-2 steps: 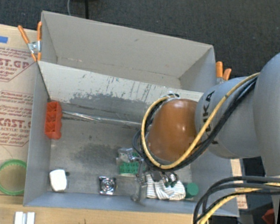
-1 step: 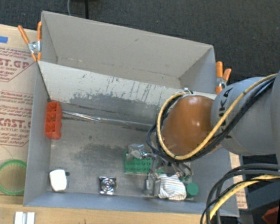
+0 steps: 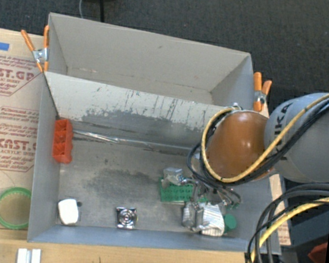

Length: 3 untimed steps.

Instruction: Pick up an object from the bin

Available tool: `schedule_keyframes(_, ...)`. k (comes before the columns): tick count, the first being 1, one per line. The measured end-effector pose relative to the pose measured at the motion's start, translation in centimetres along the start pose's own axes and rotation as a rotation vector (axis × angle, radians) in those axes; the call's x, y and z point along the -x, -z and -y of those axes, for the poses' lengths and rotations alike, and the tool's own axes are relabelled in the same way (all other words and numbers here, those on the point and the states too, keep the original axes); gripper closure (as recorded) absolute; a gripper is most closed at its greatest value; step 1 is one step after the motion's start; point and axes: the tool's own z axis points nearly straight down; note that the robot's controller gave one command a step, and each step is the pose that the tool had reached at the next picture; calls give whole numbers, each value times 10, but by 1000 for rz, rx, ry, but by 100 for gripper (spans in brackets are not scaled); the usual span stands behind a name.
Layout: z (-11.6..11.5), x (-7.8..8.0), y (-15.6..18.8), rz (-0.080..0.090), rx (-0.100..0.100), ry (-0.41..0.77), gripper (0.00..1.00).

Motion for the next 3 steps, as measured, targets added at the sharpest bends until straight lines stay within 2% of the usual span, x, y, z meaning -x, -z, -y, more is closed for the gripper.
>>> schedule_keyframes(1, 3, 18, -4, -1, 3, 186, 0)
schedule_keyframes(2, 31, 33, -4, 6, -2, 424, 100)
schedule_keyframes(3, 31, 33, -4, 6, -2, 424, 100)
